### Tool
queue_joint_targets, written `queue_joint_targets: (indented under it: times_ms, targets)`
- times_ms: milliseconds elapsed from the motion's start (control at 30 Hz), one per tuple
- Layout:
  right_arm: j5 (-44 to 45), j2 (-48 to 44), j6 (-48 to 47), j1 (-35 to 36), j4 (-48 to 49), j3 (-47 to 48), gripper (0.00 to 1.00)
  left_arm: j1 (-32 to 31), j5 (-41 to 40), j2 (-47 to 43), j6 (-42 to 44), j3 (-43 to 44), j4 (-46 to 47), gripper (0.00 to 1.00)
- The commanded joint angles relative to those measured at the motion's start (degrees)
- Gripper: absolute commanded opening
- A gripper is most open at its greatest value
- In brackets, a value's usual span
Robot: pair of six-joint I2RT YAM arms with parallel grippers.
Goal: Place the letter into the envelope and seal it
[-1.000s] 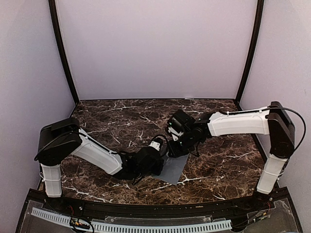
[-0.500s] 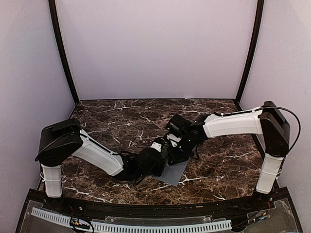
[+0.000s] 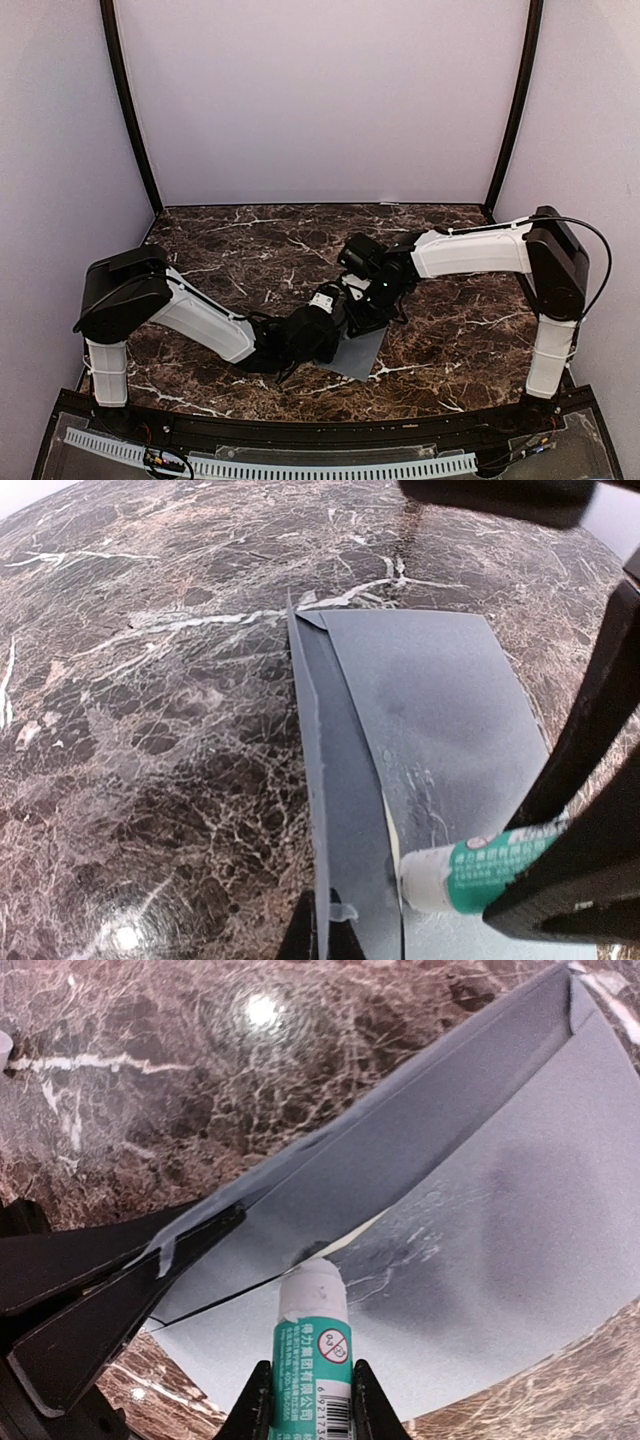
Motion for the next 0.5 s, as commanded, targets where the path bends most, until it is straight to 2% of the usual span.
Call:
queue_joint_targets:
  times_ms: [0, 467]
  targets:
    - [6.92, 3.68, -1.05, -2.57, -4.9, 0.93, 0.0, -1.09, -1.56, 0.44, 1.92, 0.8, -2.57, 0.0]
    - [14.16, 9.9, -3.31, -5.79, -7.2, 6.14, 0.0, -1.46, -2.47, 0.44, 2.05, 1.06, -3.2, 0.0]
